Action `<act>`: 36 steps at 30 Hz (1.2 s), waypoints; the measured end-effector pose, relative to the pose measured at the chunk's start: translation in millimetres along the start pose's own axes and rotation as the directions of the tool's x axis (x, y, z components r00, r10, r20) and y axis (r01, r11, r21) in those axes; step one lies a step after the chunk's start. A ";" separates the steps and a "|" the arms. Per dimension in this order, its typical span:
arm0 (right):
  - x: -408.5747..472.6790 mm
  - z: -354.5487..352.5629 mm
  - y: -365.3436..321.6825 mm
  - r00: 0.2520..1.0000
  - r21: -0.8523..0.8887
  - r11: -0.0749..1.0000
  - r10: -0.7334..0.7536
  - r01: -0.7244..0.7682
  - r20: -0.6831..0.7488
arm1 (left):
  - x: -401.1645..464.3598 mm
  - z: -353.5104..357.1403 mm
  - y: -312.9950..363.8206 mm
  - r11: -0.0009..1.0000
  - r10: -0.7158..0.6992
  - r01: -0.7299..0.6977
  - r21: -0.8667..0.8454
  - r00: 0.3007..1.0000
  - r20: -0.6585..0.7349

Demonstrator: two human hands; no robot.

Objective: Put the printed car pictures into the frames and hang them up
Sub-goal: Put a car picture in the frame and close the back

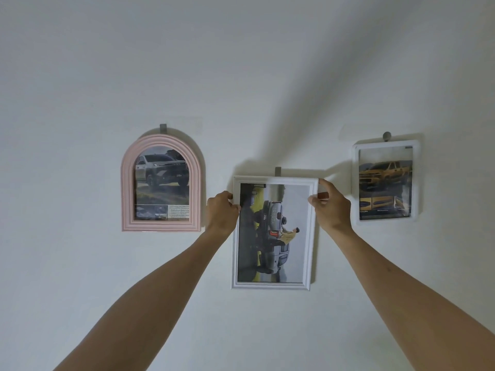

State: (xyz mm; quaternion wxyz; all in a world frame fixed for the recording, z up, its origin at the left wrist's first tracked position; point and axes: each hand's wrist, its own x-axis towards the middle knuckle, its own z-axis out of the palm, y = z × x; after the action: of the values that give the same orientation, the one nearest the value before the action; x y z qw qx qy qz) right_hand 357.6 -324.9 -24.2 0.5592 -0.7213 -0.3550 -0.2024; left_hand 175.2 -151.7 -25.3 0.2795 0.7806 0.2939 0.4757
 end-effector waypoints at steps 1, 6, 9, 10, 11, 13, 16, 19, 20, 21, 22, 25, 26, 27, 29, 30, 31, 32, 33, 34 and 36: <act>0.5 0.6 1.4 1.000 -0.009 1.000 -0.008 0.008 -0.003 | 0.5 -0.5 1.1 1.000 0.004 -0.004 0.010 1.000 -0.005; -0.2 0.6 3.6 1.000 0.009 1.000 -0.016 0.016 -0.009 | 0.1 -2.3 4.1 0.993 0.030 -0.029 0.117 1.000 -0.005; 1.1 0.0 4.4 1.000 0.024 1.000 -0.004 0.004 -0.018 | 0.4 -2.3 3.9 0.991 0.040 -0.039 0.127 0.999 -0.009; 1.5 -0.4 4.4 1.000 0.025 1.000 -0.004 0.004 -0.019 | 0.2 -2.7 4.1 0.991 0.042 -0.041 0.124 0.999 -0.010; 1.8 -0.5 4.7 1.000 0.026 1.000 -0.001 0.002 -0.019 | -0.2 -2.9 4.4 0.992 0.042 -0.040 0.120 0.999 -0.012; 2.4 -0.8 5.9 1.000 0.029 1.000 0.005 -0.004 -0.017 | -0.8 -3.1 5.4 0.992 0.046 -0.044 0.117 0.999 -0.012; 2.4 -1.9 7.2 1.000 0.034 0.999 0.020 -0.019 -0.009 | -0.2 -2.5 4.5 0.992 0.047 -0.045 0.118 0.999 -0.014; 1.4 -2.9 8.0 1.000 0.047 0.998 0.031 -0.031 -0.001 | 0.4 -2.8 4.4 0.993 0.035 -0.033 0.110 0.999 -0.015; 0.6 -4.0 7.7 0.999 0.051 0.998 0.034 -0.034 0.002 | 0.9 -2.4 4.4 0.994 0.030 -0.028 0.106 0.999 -0.018; 0.1 -5.1 7.5 0.999 0.053 0.998 0.036 -0.036 0.006 | 1.3 -1.7 4.5 0.995 0.021 -0.019 0.100 1.000 -0.021; -0.2 -6.7 7.2 0.999 0.052 0.998 0.038 -0.039 0.012 | 1.7 -0.9 4.7 0.996 0.011 -0.008 0.091 1.000 -0.024; 0.2 -14.5 8.4 0.999 0.033 0.999 0.029 -0.030 0.038 | 1.3 2.8 6.4 0.999 -0.007 0.009 0.052 0.999 -0.042; 1.1 -18.7 8.6 0.999 0.026 0.999 0.021 -0.022 0.042 | 0.3 4.3 7.9 0.999 -0.003 0.005 0.043 0.998 -0.056; 3.3 -23.2 9.0 0.999 0.024 1.000 0.011 -0.012 0.042 | -1.2 5.6 10.6 0.999 0.006 -0.004 0.036 0.997 -0.076; 9.3 -34.0 9.1 0.999 0.028 1.000 -0.010 0.009 0.031 | -4.6 8.6 18.4 0.999 0.044 -0.042 0.021 0.990 -0.135; 13.2 -40.3 9.6 1.000 0.028 0.999 -0.018 0.017 0.018 | -5.9 10.6 23.5 0.997 0.078 -0.076 0.016 0.982 -0.174; 17.0 -47.3 10.1 1.000 0.031 0.999 -0.025 0.025 -0.002 | -7.0 13.4 29.4 0.993 0.121 -0.119 0.020 0.969 -0.216; 21.0 -55.3 11.2 0.999 0.039 0.999 -0.030 0.031 -0.027 | -8.1 17.0 36.2 0.985 0.172 -0.169 0.038 0.951 -0.257; 25.3 -63.5 13.7 0.998 0.052 0.998 -0.032 0.034 -0.050 | -8.9 21.5 43.7 0.974 0.226 -0.218 0.062 0.930 -0.290; 29.3 -72.8 16.1 0.997 0.063 0.997 -0.036 0.040 -0.072 | -9.8 26.7 52.1 0.960 0.280 -0.268 0.080 0.908 -0.312; 38.3 -92.2 25.3 0.992 0.064 0.996 -0.051 0.058 -0.115 | -12.0 40.2 71.0 0.929 0.367 -0.362 0.082 0.869 -0.331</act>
State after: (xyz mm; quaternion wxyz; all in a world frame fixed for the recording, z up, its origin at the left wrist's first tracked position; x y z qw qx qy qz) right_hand 411.4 -404.7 12.4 0.5967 -0.6794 -0.3489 -0.2461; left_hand 220.8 -214.3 2.9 0.1230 0.7300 0.1893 0.6450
